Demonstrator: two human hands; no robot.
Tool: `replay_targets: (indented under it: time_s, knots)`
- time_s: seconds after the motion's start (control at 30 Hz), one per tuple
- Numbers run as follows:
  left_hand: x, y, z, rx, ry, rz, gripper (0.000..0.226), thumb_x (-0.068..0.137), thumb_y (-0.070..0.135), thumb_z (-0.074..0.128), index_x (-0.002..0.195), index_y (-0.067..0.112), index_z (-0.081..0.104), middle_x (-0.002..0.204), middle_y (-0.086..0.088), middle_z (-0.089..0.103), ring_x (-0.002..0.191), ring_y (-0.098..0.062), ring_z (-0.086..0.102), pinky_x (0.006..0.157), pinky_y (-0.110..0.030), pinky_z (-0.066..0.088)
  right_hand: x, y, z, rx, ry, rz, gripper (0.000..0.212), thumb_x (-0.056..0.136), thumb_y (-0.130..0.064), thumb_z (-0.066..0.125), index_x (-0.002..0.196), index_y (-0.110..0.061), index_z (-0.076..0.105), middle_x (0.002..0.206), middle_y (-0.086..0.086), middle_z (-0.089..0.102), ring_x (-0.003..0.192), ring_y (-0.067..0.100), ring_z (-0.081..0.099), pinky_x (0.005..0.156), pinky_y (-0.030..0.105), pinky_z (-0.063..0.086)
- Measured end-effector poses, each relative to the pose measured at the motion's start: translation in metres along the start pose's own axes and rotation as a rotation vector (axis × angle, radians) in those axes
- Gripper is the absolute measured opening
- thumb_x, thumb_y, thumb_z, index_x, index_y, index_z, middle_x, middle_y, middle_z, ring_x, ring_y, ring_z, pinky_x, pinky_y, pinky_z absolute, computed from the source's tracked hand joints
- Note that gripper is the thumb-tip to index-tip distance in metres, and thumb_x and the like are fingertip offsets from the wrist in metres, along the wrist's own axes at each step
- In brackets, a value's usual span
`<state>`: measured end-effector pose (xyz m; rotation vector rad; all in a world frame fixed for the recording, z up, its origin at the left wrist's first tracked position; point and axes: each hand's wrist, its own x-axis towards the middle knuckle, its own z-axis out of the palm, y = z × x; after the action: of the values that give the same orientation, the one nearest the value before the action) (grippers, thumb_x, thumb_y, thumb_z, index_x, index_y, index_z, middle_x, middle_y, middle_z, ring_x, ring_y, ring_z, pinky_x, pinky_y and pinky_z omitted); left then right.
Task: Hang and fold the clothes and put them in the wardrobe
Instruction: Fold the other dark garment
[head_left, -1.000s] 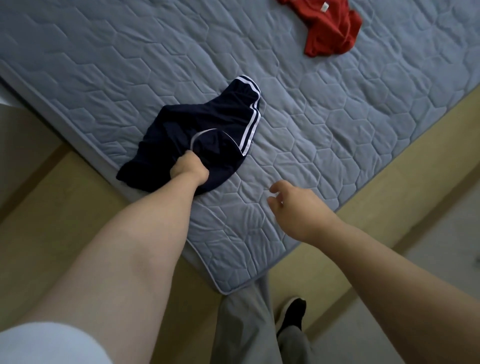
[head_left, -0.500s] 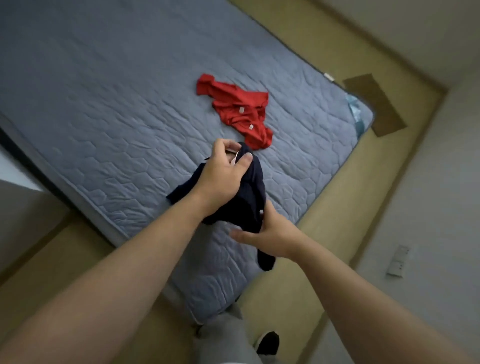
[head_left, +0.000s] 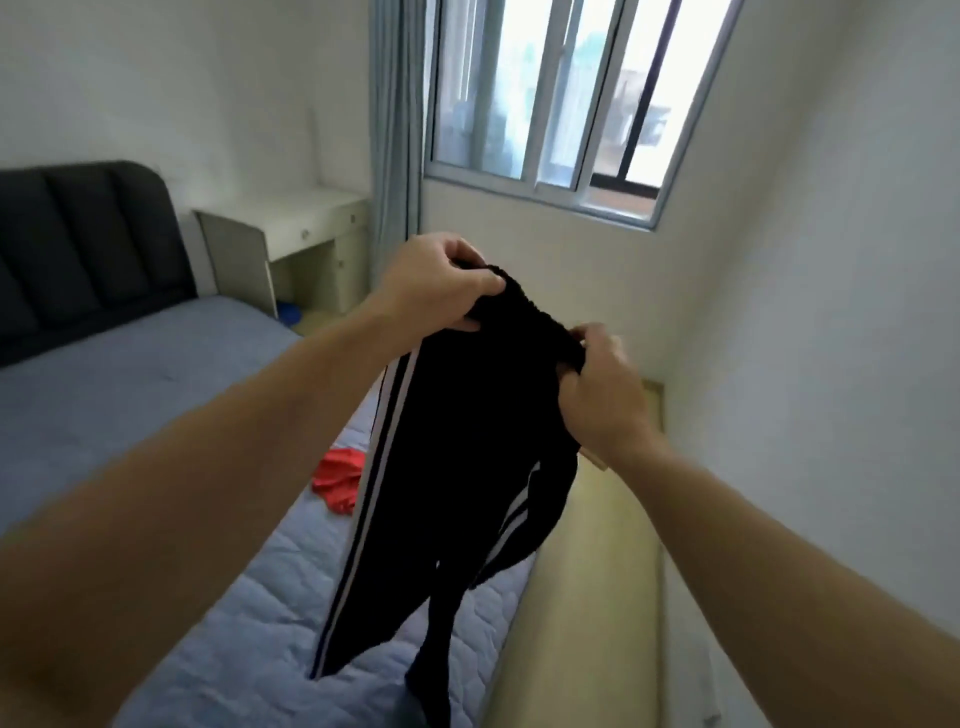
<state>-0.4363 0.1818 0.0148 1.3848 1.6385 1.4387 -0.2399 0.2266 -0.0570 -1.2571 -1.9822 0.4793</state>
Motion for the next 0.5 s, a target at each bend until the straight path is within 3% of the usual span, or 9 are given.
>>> replay_targets:
  time_s: [0.07,0.17,0.33,0.4,0.43,0.5]
  knots:
    - [0.013,0.042,0.004,0.086,0.066,0.044,0.010,0.085,0.023,0.073,0.083,0.013,0.070,0.083,-0.006,0.071,0.068,-0.016,0.073,0.056,-0.032,0.062,0.017,-0.014,-0.043,-0.076,0.066,-0.120,0.024,0.096,-0.013,0.050,0.119,-0.018,0.057,0.104,0.001,0.053,0.087,0.017,0.048,0.077,0.028,0.037]
    - [0.029,0.095,0.006,0.360,0.071,0.071,0.026,0.089,0.038,0.060,0.088,0.015,0.072,0.079,-0.005,0.071,0.064,-0.021,0.070,0.056,-0.031,0.059,0.035,-0.034,-0.103,-0.126,0.097,-0.212,0.019,0.097,-0.013,0.051,0.112,-0.020,0.060,0.102,0.004,0.064,0.088,0.024,0.057,0.077,0.034,0.045]
    - [0.038,0.152,0.014,0.749,-0.060,0.000,0.030,0.099,0.029,0.051,0.109,0.006,0.068,0.091,-0.008,0.063,0.083,-0.026,0.061,0.068,-0.036,0.048,0.047,-0.067,-0.176,-0.406,-0.018,-0.245,0.025,0.101,-0.015,0.051,0.123,-0.023,0.060,0.113,0.007,0.067,0.099,0.029,0.062,0.090,0.050,0.054]
    - [0.034,0.160,0.021,0.841,0.006,0.035,0.034,0.096,0.030,0.053,0.118,0.009,0.067,0.119,-0.010,0.064,0.102,-0.030,0.062,0.078,-0.037,0.048,0.048,-0.076,-0.197,-0.547,-0.186,-0.242,0.027,0.103,-0.019,0.050,0.128,-0.025,0.058,0.118,0.006,0.065,0.104,0.028,0.060,0.094,0.050,0.053]
    - [0.032,0.161,0.026,0.842,0.065,0.080,0.033,0.095,0.030,0.052,0.113,0.008,0.068,0.126,-0.013,0.061,0.105,-0.031,0.061,0.081,-0.036,0.050,0.049,-0.078,-0.206,-0.541,-0.296,-0.228,0.028,0.104,-0.019,0.051,0.131,-0.022,0.057,0.120,0.006,0.064,0.107,0.027,0.059,0.097,0.048,0.051]
    - [0.030,0.161,0.039,0.679,0.110,0.242,0.031,0.094,0.028,0.049,0.073,0.008,0.060,0.097,-0.022,0.062,0.079,-0.029,0.056,0.069,-0.033,0.044,0.049,-0.079,-0.224,-0.488,-0.406,-0.197,0.030,0.103,-0.016,0.052,0.133,-0.018,0.057,0.120,0.004,0.062,0.108,0.023,0.058,0.098,0.040,0.050]
